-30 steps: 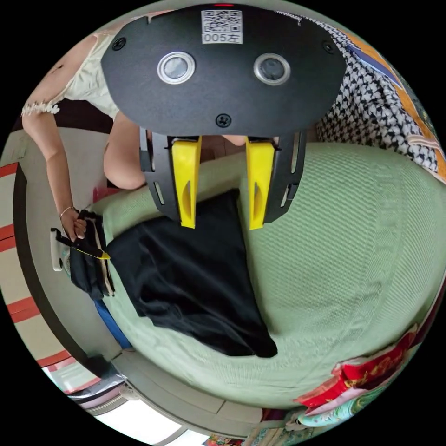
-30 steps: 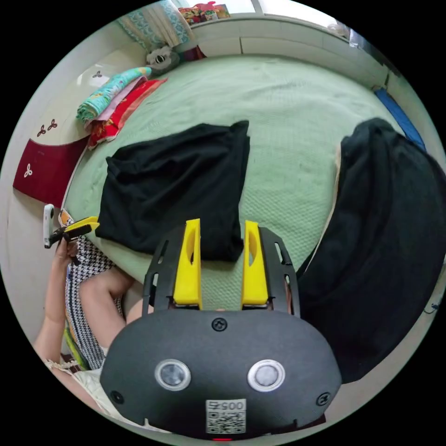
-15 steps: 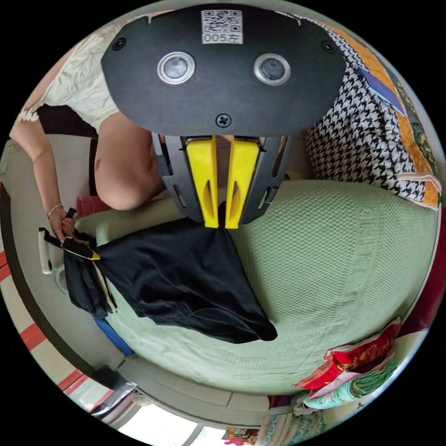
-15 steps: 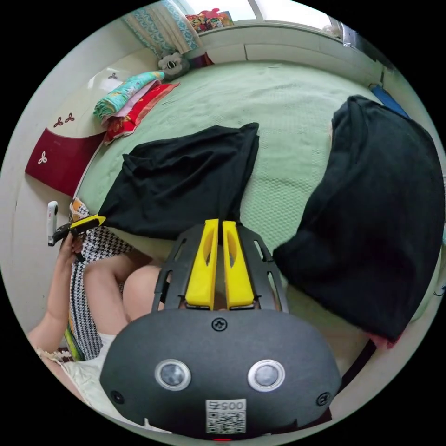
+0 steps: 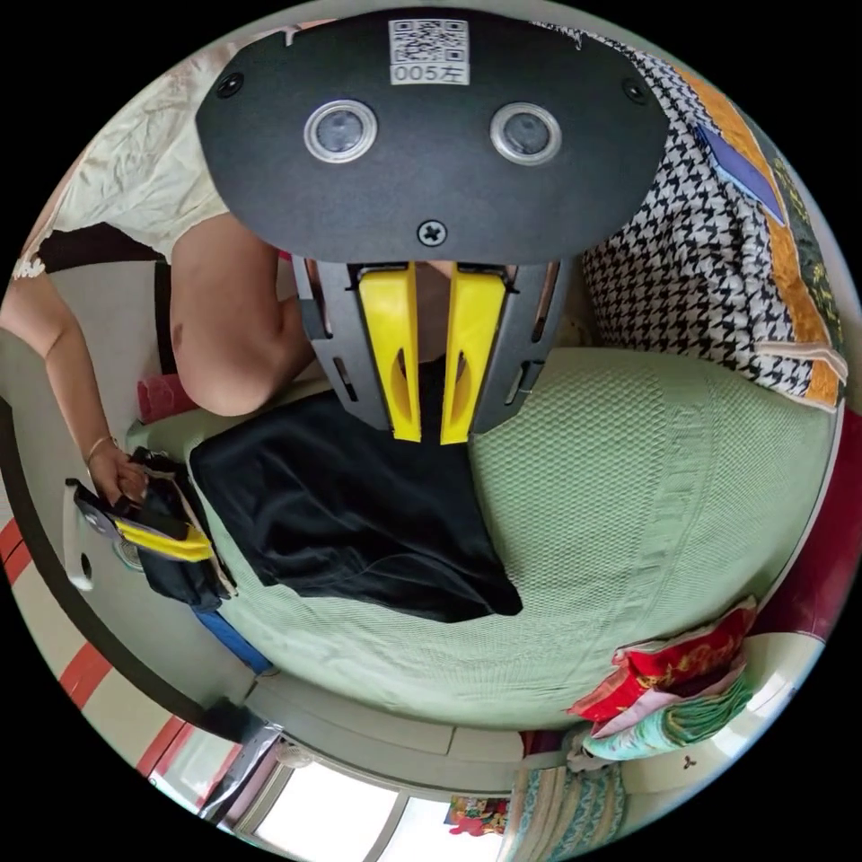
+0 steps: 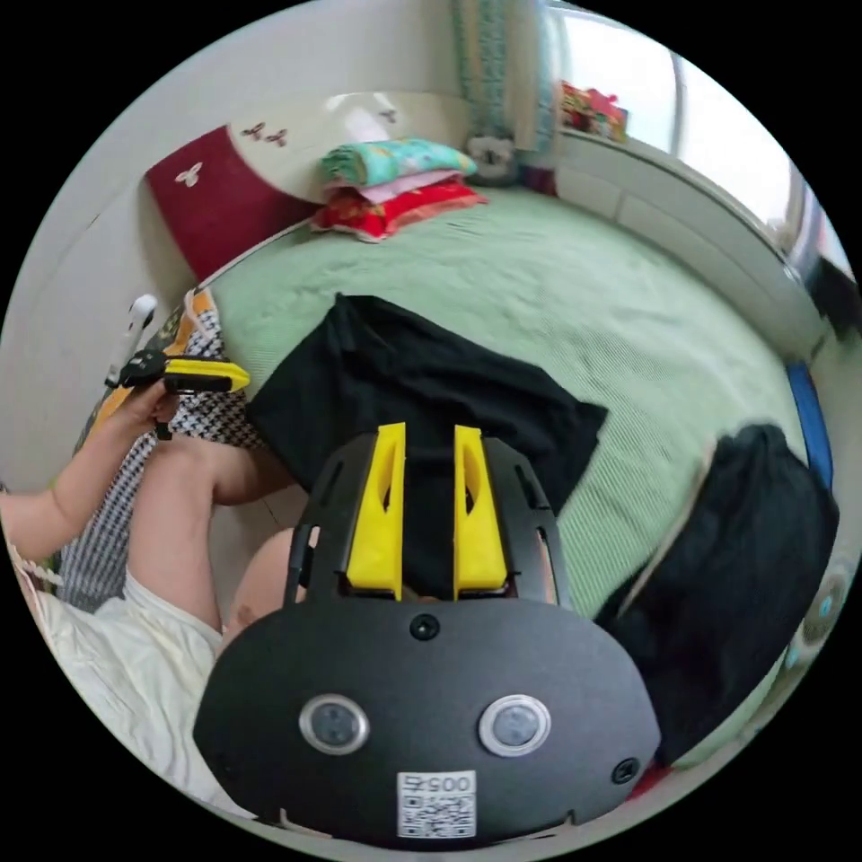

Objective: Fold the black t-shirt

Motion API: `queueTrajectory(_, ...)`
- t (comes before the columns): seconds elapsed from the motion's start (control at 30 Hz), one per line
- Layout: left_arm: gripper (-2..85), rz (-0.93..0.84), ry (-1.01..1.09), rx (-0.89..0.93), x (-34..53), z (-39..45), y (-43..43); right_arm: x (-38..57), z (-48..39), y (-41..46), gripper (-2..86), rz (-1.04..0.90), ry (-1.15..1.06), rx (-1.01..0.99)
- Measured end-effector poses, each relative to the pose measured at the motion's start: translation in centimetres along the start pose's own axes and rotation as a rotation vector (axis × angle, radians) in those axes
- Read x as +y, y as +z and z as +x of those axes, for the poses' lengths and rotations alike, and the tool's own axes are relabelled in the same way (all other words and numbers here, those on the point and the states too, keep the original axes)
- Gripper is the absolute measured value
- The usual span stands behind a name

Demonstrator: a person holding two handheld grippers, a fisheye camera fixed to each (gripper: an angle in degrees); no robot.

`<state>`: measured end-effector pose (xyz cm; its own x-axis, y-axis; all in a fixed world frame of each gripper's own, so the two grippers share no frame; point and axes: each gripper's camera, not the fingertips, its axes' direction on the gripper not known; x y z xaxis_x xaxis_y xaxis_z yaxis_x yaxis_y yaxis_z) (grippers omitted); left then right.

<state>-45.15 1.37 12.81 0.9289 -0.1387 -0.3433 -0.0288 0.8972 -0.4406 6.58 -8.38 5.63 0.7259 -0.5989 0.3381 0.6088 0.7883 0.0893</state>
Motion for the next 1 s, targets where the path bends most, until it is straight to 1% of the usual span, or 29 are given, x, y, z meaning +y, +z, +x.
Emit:
queueTrajectory(0.03,5.5,-0.002,0.004,-0.007,-0.3,0.8,1.1,-0.9,-0.8,0.8,8.6,0.0,-0.038,-0.01)
queueTrajectory(0.1,5.9,0.003,0.0,-0.019,-0.7,1.8,2.7,-4.0,-3.8,3.9,9.5,0.003,-0.203,-0.039)
queueTrajectory(0.23,6.0,-0.053,0.023,-0.088,-1.5,3.9,5.6,-7.7,-6.5,8.9,9.0,-0.085,-0.329,-0.02)
queueTrajectory(0.33,5.8,-0.077,0.053,-0.139,-1.9,5.3,6.9,-9.5,-6.8,12.1,4.4,-0.178,-0.358,0.052)
queueTrajectory(0.37,5.8,-0.081,0.062,-0.149,-2.0,5.8,7.3,-10.1,-6.6,12.6,0.3,-0.197,-0.37,0.086)
queueTrajectory(0.43,5.8,-0.08,0.081,-0.149,-2.1,6.4,7.7,-11.2,-5.7,12.1,-1.0,-0.162,-0.334,0.131)
queueTrajectory(0.47,5.8,-0.075,0.09,-0.152,-2.0,6.8,8.0,-12.1,-4.4,11.4,-1.3,-0.123,-0.273,0.131)
queueTrajectory(0.53,5.8,-0.068,0.087,-0.14,-2.0,7.1,8.3,-13.6,-1.8,10.4,-1.5,-0.087,-0.113,0.178)
queueTrajectory(0.6,5.8,-0.075,0.083,-0.125,-2.0,7.5,8.6,-14.6,1.9,9.7,-1.5,-0.107,0.1,0.22)
queueTrajectory(0.7,5.8,-0.093,0.039,-0.088,-2.3,7.8,8.8,-13.5,5.2,7.7,-0.9,-0.113,0.261,0.238)
queueTrajectory(0.77,6.0,-0.093,-0.005,-0.088,-2.2,8.7,8.4,-11.5,6.2,5.6,-0.2,-0.061,0.272,0.186)
queueTrajectory(0.87,7.4,-0.049,0.041,-0.106,-1.7,11.6,7.4,-6.8,7.5,2.0,2.3,-0.033,0.259,0.128)
queueTrajectory(0.93,8.6,-0.042,0.079,-0.085,-1.8,13.8,7.0,-3.3,8.5,-0.1,5.0,-0.037,0.255,0.098)
queueTrajectory(1.0,9.9,-0.033,0.128,-0.048,-2.3,16.5,6.7,1.4,10.2,-2.1,7.8,-0.093,0.289,0.084)
